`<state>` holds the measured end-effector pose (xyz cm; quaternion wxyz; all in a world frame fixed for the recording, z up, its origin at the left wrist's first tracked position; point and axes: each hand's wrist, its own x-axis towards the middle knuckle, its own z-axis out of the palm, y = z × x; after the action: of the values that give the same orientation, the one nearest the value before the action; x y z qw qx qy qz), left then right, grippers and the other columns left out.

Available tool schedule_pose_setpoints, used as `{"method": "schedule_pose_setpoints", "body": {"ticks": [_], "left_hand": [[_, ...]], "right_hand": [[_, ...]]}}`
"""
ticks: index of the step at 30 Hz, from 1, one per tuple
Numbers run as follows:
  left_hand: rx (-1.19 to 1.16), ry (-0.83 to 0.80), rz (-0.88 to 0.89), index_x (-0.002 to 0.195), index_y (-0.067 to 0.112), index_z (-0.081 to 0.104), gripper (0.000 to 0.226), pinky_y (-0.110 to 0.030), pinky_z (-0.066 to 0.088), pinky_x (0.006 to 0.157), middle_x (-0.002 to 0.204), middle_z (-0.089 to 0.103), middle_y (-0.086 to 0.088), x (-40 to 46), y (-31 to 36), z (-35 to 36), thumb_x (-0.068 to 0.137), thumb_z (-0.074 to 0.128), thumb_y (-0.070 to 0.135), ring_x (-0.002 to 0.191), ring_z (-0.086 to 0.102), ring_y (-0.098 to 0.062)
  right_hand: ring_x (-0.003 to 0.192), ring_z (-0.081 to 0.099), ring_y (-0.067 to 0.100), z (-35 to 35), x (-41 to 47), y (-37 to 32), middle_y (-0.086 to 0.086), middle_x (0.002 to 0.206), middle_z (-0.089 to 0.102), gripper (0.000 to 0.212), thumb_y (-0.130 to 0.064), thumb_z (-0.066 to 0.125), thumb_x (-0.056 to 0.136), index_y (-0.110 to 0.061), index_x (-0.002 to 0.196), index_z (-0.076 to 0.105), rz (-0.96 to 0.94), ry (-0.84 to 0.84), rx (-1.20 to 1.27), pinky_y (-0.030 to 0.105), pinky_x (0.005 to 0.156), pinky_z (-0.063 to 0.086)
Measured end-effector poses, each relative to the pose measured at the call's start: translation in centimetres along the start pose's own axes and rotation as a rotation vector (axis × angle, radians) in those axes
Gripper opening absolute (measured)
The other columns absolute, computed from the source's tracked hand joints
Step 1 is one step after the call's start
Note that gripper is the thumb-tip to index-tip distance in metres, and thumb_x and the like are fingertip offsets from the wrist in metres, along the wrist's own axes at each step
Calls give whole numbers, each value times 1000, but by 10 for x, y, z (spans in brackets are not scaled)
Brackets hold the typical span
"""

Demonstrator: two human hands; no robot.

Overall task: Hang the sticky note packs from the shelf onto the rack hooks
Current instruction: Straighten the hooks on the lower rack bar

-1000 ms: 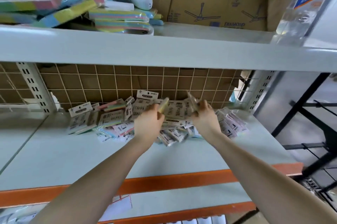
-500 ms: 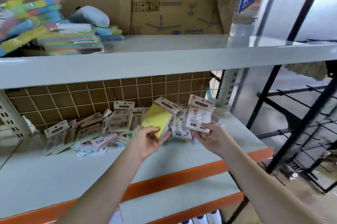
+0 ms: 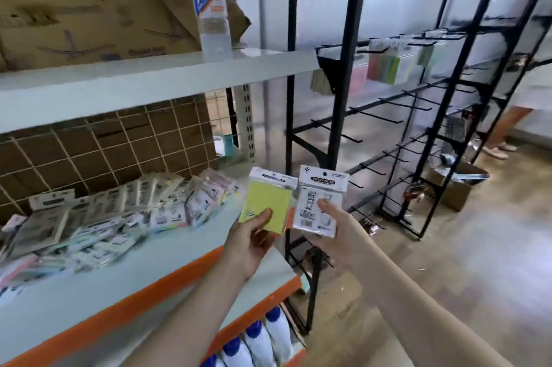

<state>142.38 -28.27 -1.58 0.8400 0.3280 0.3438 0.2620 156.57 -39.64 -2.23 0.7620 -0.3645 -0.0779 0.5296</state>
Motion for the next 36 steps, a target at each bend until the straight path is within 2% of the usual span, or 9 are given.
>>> {"method": "schedule_pose_setpoints", "body": {"ticks": [5, 10, 15, 18, 20, 23, 27, 31, 36], "left_hand": [[81, -174, -8, 99, 6, 60, 20, -27, 56, 48, 75, 71, -9, -11, -70, 84, 80, 65, 5, 59, 68, -23], [379, -228, 159, 104, 15, 56, 14, -31, 57, 57, 86, 73, -7, -18, -137, 149, 91, 60, 12, 73, 71, -20], [384, -322, 123, 109, 19, 59, 19, -31, 56, 58, 99, 70, -11, -19, -170, 192, 92, 58, 10, 80, 71, -23], [425, -408, 89, 101, 21, 61, 24, -33, 57, 57, 85, 74, 0, -12, -179, 220, 89, 57, 1, 74, 71, -19], [507, -458, 77, 100, 21, 64, 27, -35, 58, 58, 85, 74, -1, -4, -183, 238, 87, 58, -3, 74, 71, -19], [518, -536, 36, 107, 20, 64, 28, -42, 59, 66, 95, 74, -6, 14, -187, 262, 91, 53, 0, 83, 71, -25], [433, -578, -14, 118, 17, 59, 23, -44, 59, 65, 101, 72, -10, 53, -186, 296, 98, 46, 17, 89, 71, -28], [413, -559, 2, 107, 15, 63, 24, -30, 52, 44, 75, 72, -7, 101, -172, 339, 99, 44, 28, 64, 70, -22], [498, -489, 135, 101, 20, 69, 34, -47, 57, 70, 93, 72, -14, 166, -141, 385, 95, 47, 45, 84, 70, -30]], "right_hand": [[91, 70, 34, -64, -55, -53, 16, 103, 72, 25, -20, 52, 94, -12, 117, 57, -15, 128, -47, 52, 76, 55], [126, 50, 13, -113, -112, -95, 9, 138, 53, 87, -54, 74, 70, -18, 143, 41, -115, 136, -134, 32, 109, 36], [85, 56, -20, -145, -147, -128, -31, 90, 60, 59, -29, 88, 63, -34, 108, 51, -91, 290, -168, -2, 67, 42], [79, 65, -2, -173, -140, -141, -14, 93, 69, 36, -17, 80, 75, -20, 105, 60, -232, 174, -167, 15, 70, 52], [75, 68, 15, -181, -134, -152, 6, 90, 71, 35, -24, 72, 74, -9, 105, 66, -342, 229, -206, 29, 63, 54], [85, 67, 25, -186, -122, -176, 16, 101, 70, 49, -30, 71, 75, -2, 114, 62, -378, 348, -344, 35, 66, 55], [93, 67, 32, -198, -94, -215, 19, 107, 70, 32, -25, 68, 87, -4, 110, 65, -472, 510, -524, 47, 79, 54], [88, 67, 29, -207, -56, -261, 19, 104, 70, 25, -25, 69, 87, -8, 104, 66, -524, 522, -618, 44, 78, 52], [77, 69, 21, -204, 8, -321, 15, 94, 71, 25, -26, 70, 85, -9, 104, 66, -543, 473, -623, 41, 66, 53]]}}
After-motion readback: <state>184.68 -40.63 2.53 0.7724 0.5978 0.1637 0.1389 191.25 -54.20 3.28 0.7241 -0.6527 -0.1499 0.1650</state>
